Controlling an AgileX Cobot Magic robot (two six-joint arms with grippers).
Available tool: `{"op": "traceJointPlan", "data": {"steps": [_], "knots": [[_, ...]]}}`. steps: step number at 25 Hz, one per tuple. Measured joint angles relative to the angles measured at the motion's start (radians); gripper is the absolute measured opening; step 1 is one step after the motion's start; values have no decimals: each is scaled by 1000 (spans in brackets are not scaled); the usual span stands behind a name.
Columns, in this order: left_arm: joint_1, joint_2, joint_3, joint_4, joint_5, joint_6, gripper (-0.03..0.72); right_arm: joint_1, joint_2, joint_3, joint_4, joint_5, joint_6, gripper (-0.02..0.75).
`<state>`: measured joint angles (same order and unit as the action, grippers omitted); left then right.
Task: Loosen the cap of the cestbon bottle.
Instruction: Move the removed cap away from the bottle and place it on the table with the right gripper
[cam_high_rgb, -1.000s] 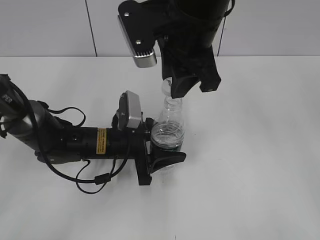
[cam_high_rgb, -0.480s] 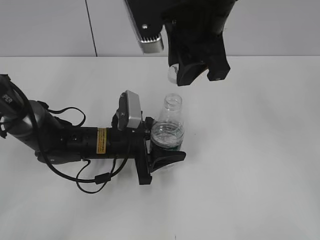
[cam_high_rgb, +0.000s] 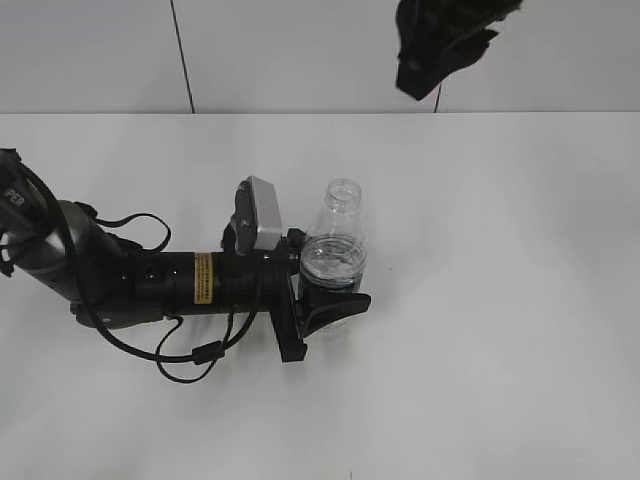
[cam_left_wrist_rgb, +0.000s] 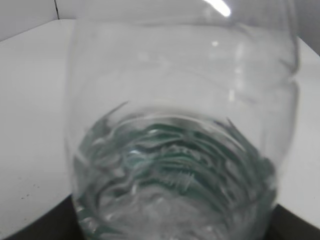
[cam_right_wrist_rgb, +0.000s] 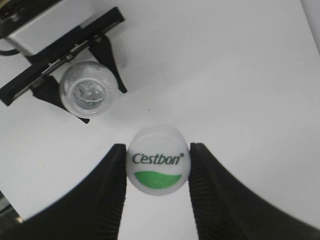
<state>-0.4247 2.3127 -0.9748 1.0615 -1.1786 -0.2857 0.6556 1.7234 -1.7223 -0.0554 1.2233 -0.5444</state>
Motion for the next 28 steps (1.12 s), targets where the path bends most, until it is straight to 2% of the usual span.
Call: {"op": "traceJointPlan", "data": {"steps": [2, 5, 8, 12, 15, 21, 28], "knots": [[0, 0, 0, -1, 0, 0, 412, -60, -13, 0, -2, 0, 98, 292], [0, 0, 0, -5, 0, 0, 412, -198, -14, 1, 16, 0, 200, 292], [0, 0, 0, -19, 0, 0, 412, -324, -14, 16, 45, -1, 227, 292], [0, 0, 0, -33, 0, 0, 412, -436, -14, 85, 55, -2, 235, 292], [0, 0, 0, -41, 0, 0, 412, -477, -14, 195, 55, -61, 237, 292], [0, 0, 0, -46, 0, 0, 412, -485, -13, 437, 65, -336, 243, 292], [0, 0, 0, -46, 1, 0, 412, -526, 108, 477, 62, -423, 259, 292]]}}
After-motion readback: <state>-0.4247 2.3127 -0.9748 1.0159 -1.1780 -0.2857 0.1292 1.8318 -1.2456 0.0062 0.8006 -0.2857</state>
